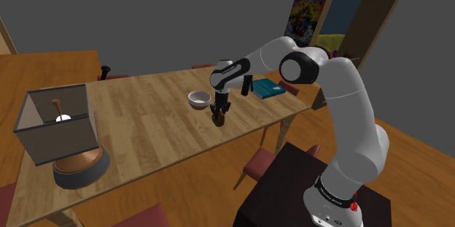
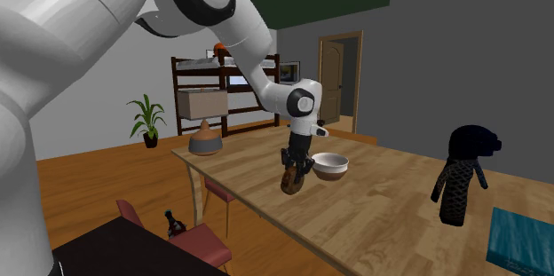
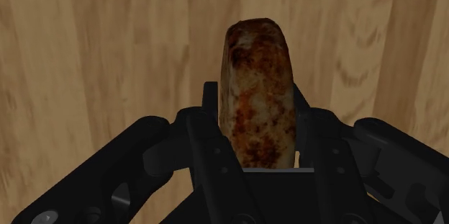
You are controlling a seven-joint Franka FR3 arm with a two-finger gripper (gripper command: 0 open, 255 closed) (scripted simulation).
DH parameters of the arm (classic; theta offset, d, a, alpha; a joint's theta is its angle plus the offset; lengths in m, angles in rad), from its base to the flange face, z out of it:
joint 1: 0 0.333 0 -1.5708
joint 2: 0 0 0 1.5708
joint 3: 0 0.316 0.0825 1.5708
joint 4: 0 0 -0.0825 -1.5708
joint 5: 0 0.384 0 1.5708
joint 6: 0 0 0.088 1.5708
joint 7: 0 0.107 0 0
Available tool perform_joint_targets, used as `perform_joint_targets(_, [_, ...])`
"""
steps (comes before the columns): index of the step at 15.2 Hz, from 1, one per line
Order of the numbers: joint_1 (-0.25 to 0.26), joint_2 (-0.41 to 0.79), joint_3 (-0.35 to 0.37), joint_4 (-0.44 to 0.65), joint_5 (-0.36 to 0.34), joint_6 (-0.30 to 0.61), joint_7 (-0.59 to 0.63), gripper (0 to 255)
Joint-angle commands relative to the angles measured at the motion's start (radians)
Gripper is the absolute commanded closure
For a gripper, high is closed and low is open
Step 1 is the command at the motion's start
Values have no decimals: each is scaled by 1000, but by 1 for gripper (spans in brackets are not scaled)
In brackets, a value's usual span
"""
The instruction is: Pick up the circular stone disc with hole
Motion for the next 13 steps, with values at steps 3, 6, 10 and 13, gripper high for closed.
perform_joint_targets(3, [3,-36,-3,-2,-5,-34,6,255])
perform_joint_targets(6, [4,-62,-5,-1,-8,-60,10,255])
perform_joint_targets(10, [5,-95,-8,2,-13,-96,15,255])
perform_joint_targets(13, [6,-104,-9,5,-14,-107,17,255])
